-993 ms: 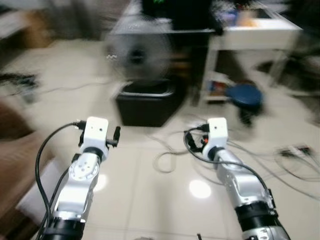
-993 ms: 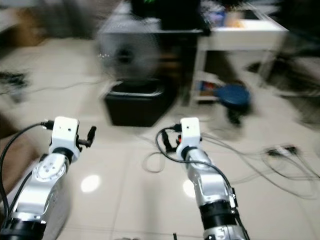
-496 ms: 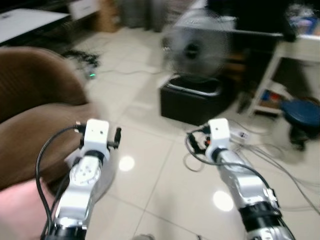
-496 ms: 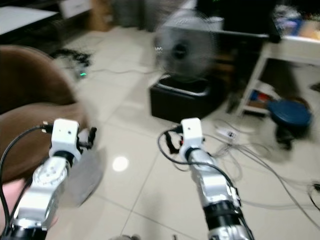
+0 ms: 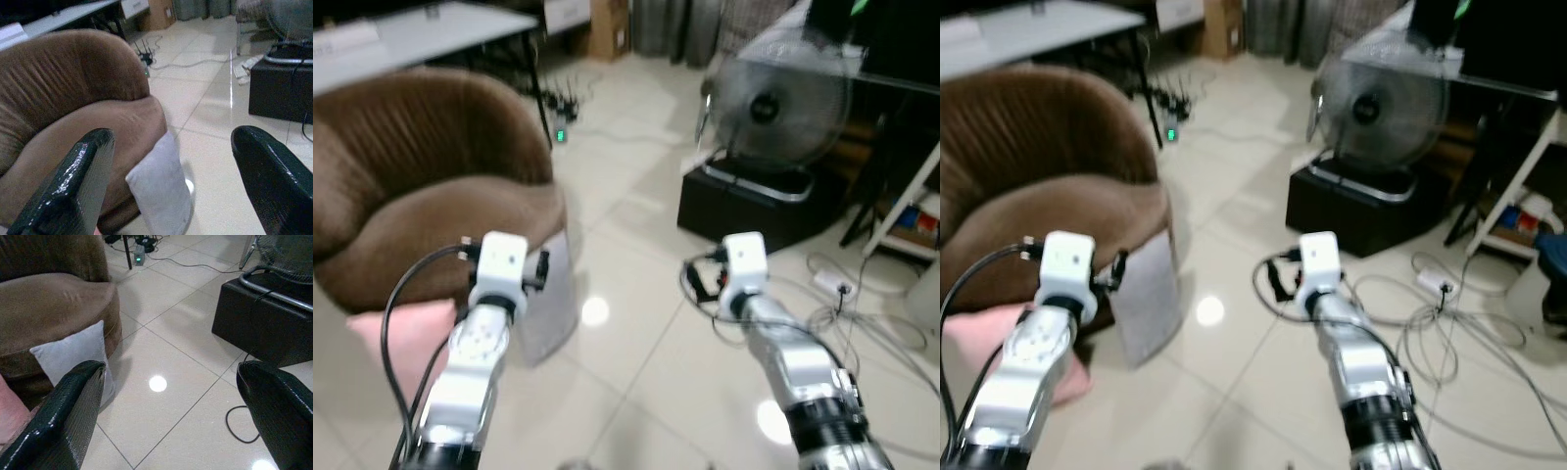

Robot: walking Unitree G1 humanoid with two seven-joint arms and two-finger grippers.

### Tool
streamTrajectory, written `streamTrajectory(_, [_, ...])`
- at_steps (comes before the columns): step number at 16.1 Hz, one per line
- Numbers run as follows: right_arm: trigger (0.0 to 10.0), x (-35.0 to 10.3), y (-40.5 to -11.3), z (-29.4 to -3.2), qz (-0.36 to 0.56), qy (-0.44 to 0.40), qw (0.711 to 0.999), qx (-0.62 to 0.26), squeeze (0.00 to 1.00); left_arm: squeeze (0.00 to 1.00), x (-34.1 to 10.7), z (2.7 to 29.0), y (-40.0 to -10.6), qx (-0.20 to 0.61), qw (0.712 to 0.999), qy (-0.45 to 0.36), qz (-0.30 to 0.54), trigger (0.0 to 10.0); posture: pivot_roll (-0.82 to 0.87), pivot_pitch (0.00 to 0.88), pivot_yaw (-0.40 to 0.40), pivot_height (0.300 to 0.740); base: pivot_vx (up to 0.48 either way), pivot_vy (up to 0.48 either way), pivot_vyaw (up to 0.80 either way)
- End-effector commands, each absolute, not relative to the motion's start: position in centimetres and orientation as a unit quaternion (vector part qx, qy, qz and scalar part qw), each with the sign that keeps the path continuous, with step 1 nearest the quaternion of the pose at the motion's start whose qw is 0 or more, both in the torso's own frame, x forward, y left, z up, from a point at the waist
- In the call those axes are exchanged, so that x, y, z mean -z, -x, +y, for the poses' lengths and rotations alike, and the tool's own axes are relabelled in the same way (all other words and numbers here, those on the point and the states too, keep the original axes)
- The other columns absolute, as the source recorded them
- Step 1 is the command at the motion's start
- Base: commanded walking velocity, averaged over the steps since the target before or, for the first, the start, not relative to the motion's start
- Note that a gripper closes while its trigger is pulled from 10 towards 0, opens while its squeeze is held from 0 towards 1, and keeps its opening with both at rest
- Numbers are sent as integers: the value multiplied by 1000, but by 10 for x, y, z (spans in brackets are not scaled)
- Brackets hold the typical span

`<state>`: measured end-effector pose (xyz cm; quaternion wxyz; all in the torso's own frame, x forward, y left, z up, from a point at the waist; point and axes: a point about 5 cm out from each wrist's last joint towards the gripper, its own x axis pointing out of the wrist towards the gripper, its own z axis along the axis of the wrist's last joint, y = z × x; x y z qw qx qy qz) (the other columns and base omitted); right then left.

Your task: Move the pillow to the sofa from floor

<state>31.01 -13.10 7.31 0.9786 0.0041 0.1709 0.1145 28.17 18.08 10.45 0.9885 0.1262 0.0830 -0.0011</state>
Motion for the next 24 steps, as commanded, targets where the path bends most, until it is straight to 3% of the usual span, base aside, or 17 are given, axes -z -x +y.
streamTrajectory(1, [10000, -76, -312, -124, 164, -2, 979, -126, 0, 0, -109, 184, -284, -1, 988, -133, 77, 10000, 48, 0, 24, 740, 0, 371, 0])
streamTrajectory(24, [10000, -72, -310, -121, 167, -2, 979, -118, 0, 0, -109, 185, -286, 15, 987, -142, 80, 10000, 46, 0, 40, 740, 0, 368, 0])
